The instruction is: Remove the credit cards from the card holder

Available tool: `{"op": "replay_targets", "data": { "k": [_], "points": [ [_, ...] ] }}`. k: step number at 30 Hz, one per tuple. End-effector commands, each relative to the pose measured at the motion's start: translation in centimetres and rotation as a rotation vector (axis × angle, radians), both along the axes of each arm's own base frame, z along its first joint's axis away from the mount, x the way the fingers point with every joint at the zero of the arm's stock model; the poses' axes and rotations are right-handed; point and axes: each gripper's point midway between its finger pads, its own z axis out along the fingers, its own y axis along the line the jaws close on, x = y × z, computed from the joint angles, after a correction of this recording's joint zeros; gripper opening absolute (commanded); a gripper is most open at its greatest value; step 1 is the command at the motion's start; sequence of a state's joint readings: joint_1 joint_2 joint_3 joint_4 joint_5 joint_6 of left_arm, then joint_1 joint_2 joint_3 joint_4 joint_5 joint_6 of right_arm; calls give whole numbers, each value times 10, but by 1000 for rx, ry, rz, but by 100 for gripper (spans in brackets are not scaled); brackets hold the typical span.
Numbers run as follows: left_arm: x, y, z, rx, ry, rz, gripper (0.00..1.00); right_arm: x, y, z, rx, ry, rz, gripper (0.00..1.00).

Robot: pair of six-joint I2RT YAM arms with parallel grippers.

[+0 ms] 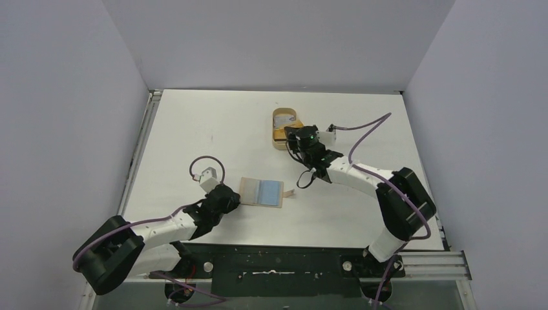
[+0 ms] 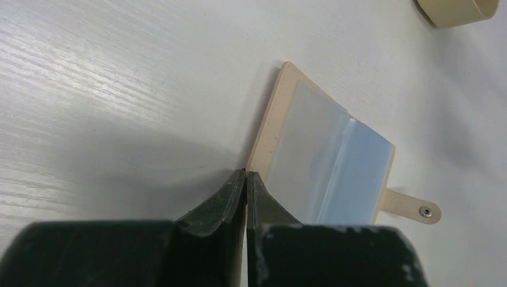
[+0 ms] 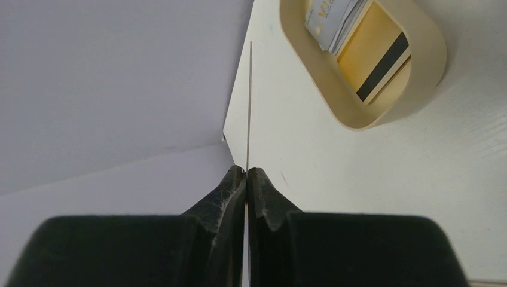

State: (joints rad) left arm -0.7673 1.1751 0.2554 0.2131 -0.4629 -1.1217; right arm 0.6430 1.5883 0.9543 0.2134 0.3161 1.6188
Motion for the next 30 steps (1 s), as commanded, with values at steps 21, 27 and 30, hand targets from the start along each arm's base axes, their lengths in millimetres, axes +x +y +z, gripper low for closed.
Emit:
{"op": "replay_targets", "data": {
  "k": [21, 27, 30],
  "points": [
    [-9, 11, 10, -13, -25, 13, 0, 50, 17, -48, 230, 111, -370, 0],
    [-9, 10, 8, -7, -18, 10, 0, 50, 10, -70, 211, 153, -373, 0],
    [-8, 10, 7, -4, -17, 14, 0, 51, 11, -79, 193, 187, -365, 0]
  ]
}}
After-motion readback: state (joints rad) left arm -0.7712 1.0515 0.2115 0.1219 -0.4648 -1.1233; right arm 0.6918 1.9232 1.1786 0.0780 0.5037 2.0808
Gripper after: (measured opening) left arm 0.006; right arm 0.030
